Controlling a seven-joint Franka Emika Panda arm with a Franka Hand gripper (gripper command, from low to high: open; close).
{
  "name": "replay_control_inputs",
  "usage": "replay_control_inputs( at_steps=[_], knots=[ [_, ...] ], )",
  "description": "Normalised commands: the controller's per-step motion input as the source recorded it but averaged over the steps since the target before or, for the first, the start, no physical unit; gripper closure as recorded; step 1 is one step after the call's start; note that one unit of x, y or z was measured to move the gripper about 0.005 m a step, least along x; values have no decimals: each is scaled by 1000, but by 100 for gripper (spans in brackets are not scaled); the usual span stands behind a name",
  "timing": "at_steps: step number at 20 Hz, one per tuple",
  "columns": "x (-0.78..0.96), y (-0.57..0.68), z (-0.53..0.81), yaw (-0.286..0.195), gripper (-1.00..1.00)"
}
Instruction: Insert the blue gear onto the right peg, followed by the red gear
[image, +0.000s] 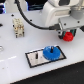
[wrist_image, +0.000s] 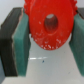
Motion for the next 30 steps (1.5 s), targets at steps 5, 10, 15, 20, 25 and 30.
replay_control_inputs(
  at_steps=[5,10,15,20,25,30],
  knots=[
    [421,-222,526,0,100],
    [507,-302,439,0,100],
    [561,-386,311,0,100],
    [569,-376,196,0,100],
    [582,-357,96,0,100],
    [522,-269,11,0,100]
  ],
)
